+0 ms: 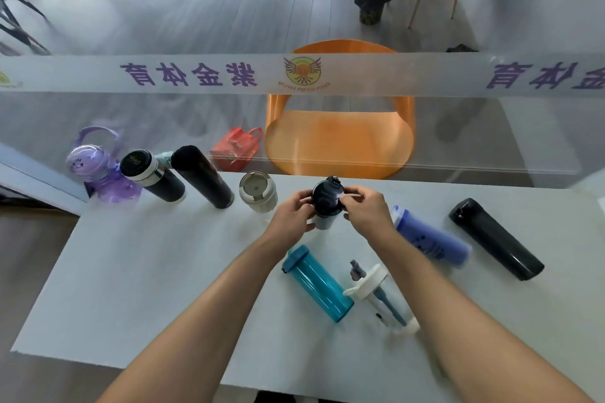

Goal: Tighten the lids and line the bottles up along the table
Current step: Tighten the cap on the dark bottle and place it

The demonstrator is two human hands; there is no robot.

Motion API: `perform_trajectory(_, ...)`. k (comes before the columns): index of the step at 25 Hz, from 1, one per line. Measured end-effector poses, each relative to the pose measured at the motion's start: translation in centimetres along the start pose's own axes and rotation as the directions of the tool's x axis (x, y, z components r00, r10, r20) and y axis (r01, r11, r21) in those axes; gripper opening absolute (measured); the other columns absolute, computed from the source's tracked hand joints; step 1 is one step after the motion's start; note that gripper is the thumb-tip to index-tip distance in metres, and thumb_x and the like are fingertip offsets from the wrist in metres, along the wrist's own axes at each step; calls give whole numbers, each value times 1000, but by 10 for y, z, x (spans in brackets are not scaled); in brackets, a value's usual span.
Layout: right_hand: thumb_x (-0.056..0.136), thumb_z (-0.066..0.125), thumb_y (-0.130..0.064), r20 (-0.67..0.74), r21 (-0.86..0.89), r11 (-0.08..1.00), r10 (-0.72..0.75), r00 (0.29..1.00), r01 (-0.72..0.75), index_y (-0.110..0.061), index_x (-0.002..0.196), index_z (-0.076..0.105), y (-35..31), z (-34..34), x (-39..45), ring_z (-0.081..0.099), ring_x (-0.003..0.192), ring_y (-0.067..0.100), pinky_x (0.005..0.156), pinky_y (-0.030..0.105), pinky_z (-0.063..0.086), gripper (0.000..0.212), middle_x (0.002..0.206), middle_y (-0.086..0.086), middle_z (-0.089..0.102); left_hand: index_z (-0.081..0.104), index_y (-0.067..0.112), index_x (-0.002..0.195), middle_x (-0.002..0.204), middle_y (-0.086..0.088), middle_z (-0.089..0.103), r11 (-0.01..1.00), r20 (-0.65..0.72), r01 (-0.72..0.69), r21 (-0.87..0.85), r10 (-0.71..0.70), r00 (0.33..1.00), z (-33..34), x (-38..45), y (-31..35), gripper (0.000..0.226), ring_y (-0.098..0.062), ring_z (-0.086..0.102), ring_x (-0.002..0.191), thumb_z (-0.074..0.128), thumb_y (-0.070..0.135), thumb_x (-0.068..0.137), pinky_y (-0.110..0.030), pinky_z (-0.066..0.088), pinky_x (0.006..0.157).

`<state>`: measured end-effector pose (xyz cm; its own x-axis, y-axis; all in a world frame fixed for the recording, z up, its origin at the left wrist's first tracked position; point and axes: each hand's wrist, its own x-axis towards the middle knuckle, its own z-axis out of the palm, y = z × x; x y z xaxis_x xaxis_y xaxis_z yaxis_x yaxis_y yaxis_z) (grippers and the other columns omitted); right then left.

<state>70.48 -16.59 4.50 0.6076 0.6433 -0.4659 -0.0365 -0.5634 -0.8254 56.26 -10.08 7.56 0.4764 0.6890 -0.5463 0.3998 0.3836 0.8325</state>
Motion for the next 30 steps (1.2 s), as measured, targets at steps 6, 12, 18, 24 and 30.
perform_trajectory(6,92,62,-21,28,-19,1000,-11,1000,12,-15,119,69,0,2,12,69,101,25,94,45,58,28,110,9,73,49,12,137,125,-6,62,1000,-57,22,-16,-23,998,4,8,-3,41,-21,60,112,41,3,99,-34,54,87)
perform_trajectory(12,95,60,-20,27,-56,998,-31,999,32,-14,122,68,-5,5,12,67,104,25,96,46,57,29,115,9,72,42,13,144,136,-7,56,999,-61,26,-38,-28,998,3,10,-5,46,-25,55,125,40,3,99,-44,50,101)
perform_trajectory(18,98,57,-24,5,-96,994,-58,998,58,-14,127,65,-16,10,6,63,107,23,99,39,55,32,124,11,69,41,16,146,140,-5,54,997,-32,36,-64,-38,999,-1,14,-7,48,-24,54,122,43,6,99,-43,50,102)
perform_trajectory(24,78,76,-50,59,-286,949,-118,991,130,-21,140,45,-12,24,-6,54,124,27,101,38,47,75,132,6,59,49,24,137,129,-3,57,690,-200,-193,697,446,873,-41,16,-10,49,-24,53,112,60,23,89,-39,46,99)
perform_trajectory(30,79,81,-38,80,-180,975,-115,990,128,-25,140,44,-10,35,-2,56,124,26,106,38,48,73,135,4,59,33,40,146,153,-8,26,639,-243,3,769,288,926,-88,46,-28,80,-35,32,135,75,26,79,-45,36,111)
